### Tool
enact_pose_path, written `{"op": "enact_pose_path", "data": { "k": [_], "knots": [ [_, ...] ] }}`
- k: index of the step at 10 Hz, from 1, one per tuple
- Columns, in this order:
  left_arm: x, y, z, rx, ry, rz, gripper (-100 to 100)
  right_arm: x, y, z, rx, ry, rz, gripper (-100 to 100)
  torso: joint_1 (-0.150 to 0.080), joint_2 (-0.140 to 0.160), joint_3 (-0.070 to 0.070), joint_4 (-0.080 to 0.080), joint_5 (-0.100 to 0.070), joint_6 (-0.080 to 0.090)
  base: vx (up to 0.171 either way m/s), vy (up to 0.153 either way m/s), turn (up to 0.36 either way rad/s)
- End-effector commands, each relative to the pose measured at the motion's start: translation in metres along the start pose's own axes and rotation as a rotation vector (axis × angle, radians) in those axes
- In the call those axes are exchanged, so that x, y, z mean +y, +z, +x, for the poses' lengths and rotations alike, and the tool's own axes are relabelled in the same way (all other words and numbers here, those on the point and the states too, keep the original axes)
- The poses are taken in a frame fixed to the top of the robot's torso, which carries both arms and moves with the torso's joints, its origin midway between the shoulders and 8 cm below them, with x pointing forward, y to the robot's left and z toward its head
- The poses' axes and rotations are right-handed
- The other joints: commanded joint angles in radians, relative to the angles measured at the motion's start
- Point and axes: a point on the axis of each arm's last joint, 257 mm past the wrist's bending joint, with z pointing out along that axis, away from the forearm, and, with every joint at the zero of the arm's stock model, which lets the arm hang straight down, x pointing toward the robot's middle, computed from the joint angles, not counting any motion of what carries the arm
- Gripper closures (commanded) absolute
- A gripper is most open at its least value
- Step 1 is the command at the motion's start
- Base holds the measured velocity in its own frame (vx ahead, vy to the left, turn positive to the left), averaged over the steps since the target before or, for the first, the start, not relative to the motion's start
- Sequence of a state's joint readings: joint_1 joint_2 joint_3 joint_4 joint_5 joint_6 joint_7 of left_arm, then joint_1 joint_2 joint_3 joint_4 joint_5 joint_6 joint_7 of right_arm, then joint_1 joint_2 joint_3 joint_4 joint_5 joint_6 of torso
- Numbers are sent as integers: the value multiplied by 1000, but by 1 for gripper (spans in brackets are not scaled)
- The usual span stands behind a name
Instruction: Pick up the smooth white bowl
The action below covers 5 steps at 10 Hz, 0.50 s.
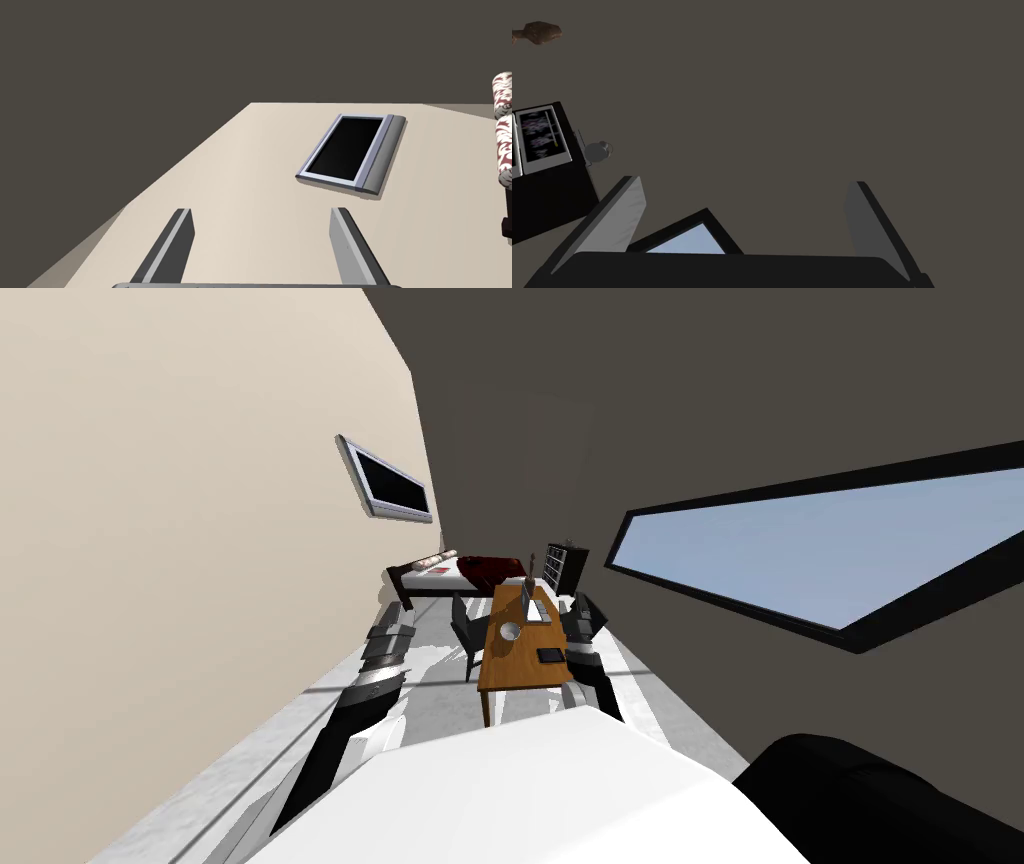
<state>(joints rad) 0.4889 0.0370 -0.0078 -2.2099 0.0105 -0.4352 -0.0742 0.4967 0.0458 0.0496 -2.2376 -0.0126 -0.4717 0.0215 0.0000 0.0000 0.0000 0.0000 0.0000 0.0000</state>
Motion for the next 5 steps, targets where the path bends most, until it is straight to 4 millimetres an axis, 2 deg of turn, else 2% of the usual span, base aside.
{"op": "enact_pose_path", "data": {
  "k": [1,4,5],
  "knots": [
    [0,0,0,0,0,0,0,-14,-3,11,55,-39,29,-100,0,0,0,0,0,0,-71,38,101],
    [0,0,0,0,0,0,0,-48,-14,33,167,-125,92,-100,7,7,4,2,2,0,-108,98,118],
    [0,0,0,0,0,0,0,-48,-14,33,167,-125,92,-100,6,6,4,1,1,0,-56,58,32]
  ]
}}
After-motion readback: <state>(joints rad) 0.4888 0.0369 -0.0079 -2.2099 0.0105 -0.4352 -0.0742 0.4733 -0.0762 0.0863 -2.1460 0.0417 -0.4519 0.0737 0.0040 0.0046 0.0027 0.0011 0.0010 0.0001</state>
